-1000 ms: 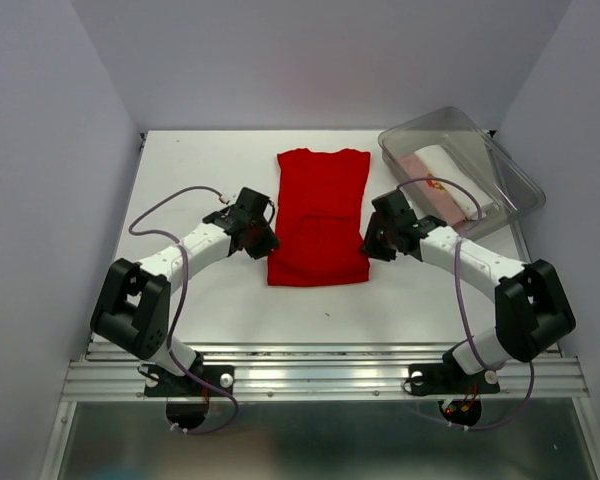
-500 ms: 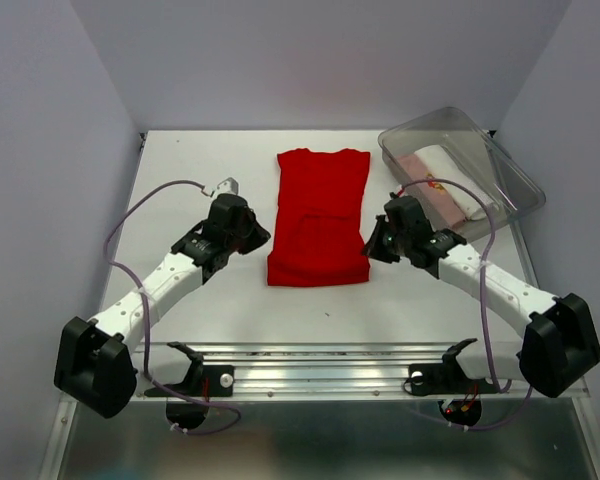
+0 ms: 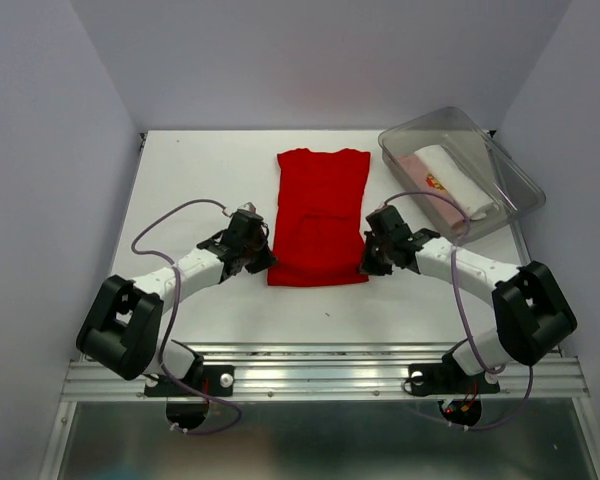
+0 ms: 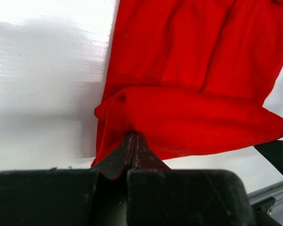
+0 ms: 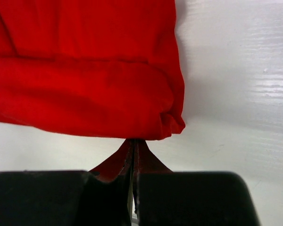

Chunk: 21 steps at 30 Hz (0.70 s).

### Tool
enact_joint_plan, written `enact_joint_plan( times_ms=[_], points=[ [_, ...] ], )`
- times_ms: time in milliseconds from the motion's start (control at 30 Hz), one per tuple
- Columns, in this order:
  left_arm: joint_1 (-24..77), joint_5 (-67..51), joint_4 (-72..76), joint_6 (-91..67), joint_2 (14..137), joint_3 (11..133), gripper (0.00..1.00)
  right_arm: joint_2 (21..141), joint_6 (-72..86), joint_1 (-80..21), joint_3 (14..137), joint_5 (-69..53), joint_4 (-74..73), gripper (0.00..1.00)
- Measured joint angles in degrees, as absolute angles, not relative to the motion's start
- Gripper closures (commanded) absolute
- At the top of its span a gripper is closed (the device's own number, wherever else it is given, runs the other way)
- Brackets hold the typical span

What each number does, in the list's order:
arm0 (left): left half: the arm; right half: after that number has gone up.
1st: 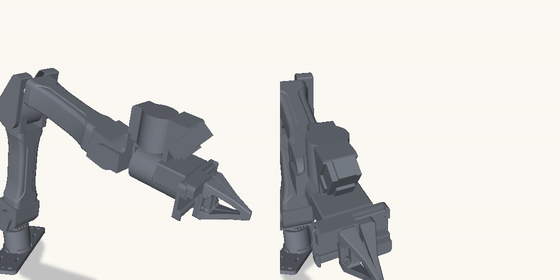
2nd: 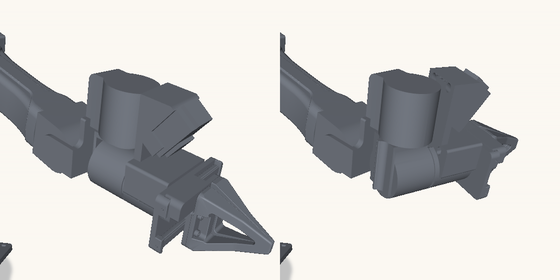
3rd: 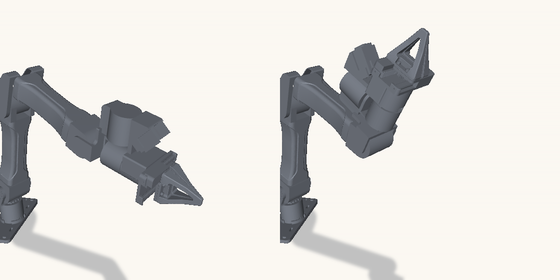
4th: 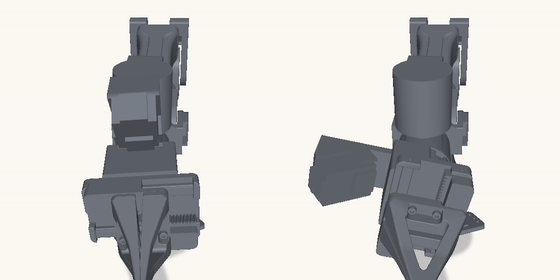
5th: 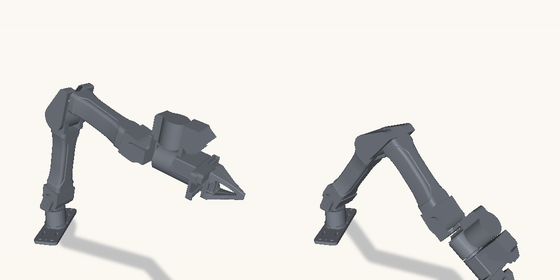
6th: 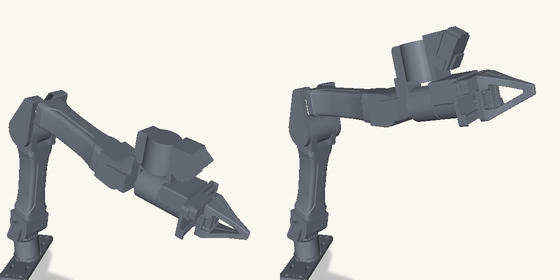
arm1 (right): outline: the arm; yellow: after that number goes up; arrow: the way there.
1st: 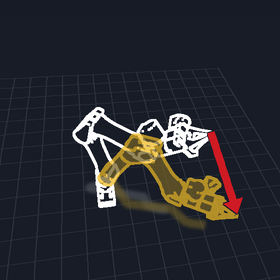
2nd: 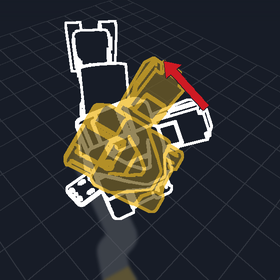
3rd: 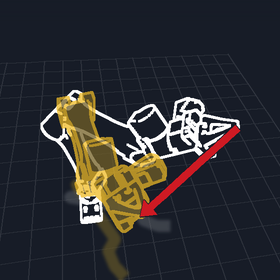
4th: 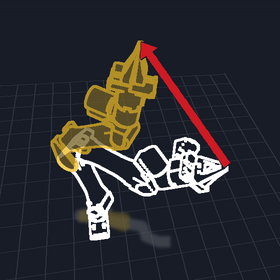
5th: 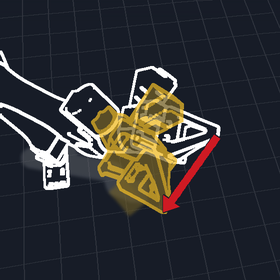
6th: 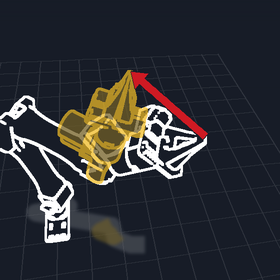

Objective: Roll the t-shirts
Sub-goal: Roll the T-shirt to the center of the board.

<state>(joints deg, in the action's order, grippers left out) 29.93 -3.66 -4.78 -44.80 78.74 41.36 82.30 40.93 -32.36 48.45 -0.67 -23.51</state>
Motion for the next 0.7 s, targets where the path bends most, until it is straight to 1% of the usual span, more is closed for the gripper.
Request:
enact_joint_plan(
  times_ms=[267, 400, 700],
  points=[
    [29.9, -2.1, -2.8, -43.7, 84.5, 43.3, 1.0, 88.7, 40.7, -32.2, 54.2, 4.9, -23.1, 0.99],
    [29.9, -1.7, -2.3, -43.2, 87.4, 45.2, 1.0, 90.0, 40.4, -32.0, 54.8, 5.7, -22.8, 0.99],
    [30.0, -1.7, -2.4, -42.3, 87.4, 45.7, 1.0, 93.2, 39.9, -31.9, 54.8, 6.3, -22.4, 0.99]
  ],
)
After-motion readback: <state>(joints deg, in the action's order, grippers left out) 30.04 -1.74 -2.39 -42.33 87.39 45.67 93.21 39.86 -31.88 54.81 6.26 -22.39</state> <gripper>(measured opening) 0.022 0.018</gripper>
